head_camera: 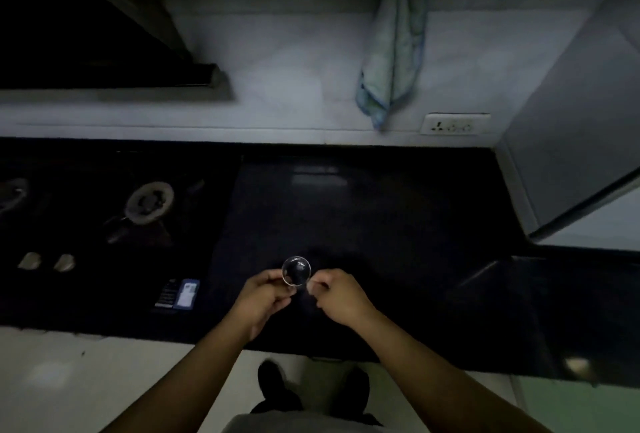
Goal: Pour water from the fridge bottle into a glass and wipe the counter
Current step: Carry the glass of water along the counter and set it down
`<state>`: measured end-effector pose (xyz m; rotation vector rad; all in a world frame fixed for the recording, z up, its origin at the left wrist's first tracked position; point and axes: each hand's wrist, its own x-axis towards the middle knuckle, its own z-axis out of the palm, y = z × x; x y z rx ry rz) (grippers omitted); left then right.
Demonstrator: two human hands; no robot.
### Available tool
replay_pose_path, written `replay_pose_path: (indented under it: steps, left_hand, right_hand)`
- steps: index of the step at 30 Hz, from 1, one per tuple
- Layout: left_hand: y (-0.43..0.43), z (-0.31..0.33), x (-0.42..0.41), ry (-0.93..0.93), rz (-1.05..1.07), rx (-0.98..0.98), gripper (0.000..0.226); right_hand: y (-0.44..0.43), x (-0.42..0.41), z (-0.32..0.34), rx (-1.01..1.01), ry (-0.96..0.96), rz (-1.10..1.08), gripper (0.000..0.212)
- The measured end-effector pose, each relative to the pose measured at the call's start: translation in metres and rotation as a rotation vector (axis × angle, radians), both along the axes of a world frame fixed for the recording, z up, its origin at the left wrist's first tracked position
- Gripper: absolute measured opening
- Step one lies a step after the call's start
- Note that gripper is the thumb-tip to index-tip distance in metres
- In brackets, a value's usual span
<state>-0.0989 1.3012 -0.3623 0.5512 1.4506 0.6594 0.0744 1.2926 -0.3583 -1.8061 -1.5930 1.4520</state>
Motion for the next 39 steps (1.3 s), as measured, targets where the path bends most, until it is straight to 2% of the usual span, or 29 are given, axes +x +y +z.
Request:
replay_pose_path:
  steps: [13,26,32,39]
  left_hand:
    - [-0.038,0.024,-0.118,-0.031,0.158,0.057,0.03]
    - [-0.083,0.052,-0.325,0.011,0.279,0.119,0.02]
    - [-0.099,0.067,-0.414,0.055,0.339,0.166,0.019]
    - [-0.105,0.083,-0.498,0.106,0.49,0.17,0.015]
  right_hand:
    - [0.0,-0.115,0.037,0.035,-0.012,0.228,0.03]
    - [-0.02,-0.33,0.06,0.051,-0.012,0.345,0.024]
    - [-0.014,-0.423,0.072,0.098,0.029,0.488,0.036]
    - [0.007,-0.521,0.086,0.16,-0.003,0.674,0.029]
